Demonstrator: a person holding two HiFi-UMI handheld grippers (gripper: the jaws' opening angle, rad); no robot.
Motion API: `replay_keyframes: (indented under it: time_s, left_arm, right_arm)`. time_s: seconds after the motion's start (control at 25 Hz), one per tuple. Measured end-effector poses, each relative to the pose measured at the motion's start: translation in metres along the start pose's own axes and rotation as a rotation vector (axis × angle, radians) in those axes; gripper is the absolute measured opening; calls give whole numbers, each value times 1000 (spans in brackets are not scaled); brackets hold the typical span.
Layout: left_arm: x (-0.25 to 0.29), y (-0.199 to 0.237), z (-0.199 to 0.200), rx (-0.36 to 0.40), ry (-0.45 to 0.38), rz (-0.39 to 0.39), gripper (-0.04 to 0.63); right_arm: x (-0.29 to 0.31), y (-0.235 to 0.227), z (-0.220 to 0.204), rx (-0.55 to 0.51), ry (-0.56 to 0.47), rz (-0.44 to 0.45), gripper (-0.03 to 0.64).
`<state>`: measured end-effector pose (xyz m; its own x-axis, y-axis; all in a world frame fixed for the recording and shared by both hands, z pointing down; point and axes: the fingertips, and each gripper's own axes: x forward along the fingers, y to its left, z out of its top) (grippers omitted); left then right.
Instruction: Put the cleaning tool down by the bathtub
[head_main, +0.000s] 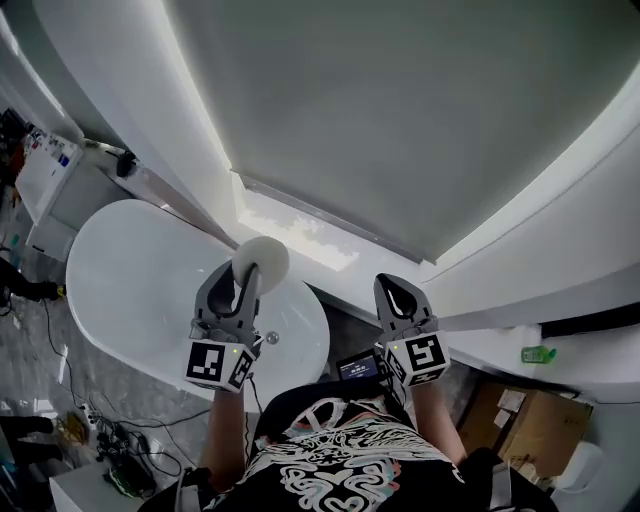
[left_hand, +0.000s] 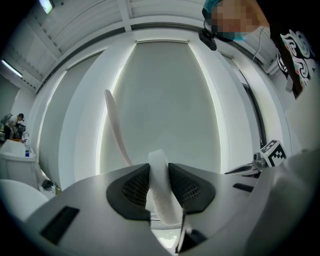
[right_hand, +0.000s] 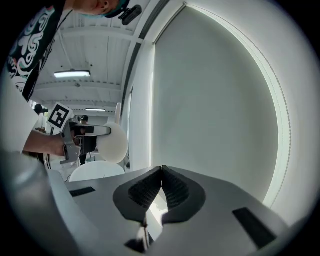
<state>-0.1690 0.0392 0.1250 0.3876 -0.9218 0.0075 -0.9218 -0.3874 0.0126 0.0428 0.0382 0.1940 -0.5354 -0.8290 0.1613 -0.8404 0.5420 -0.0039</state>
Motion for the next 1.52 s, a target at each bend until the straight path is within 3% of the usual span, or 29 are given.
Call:
replay_keyframes:
  time_s: [0.68,0.96,1.24,1.52]
  left_arm:
    - [50,10,-27,-75,35,-30,117]
    - [98,2,-46,-44,57,-68,117]
    - [107,6,-57,-103,65,-53,117]
    - [123,2,-84,-113,123,-64,117]
  right_arm:
    - [38,-30,-12,39,35,-16,26]
    - [67,-72,-26,55,35,-22,26]
    - [84,-81,-42,71,61,-18,26]
    - [96,-92,-58,101,75,-26,26]
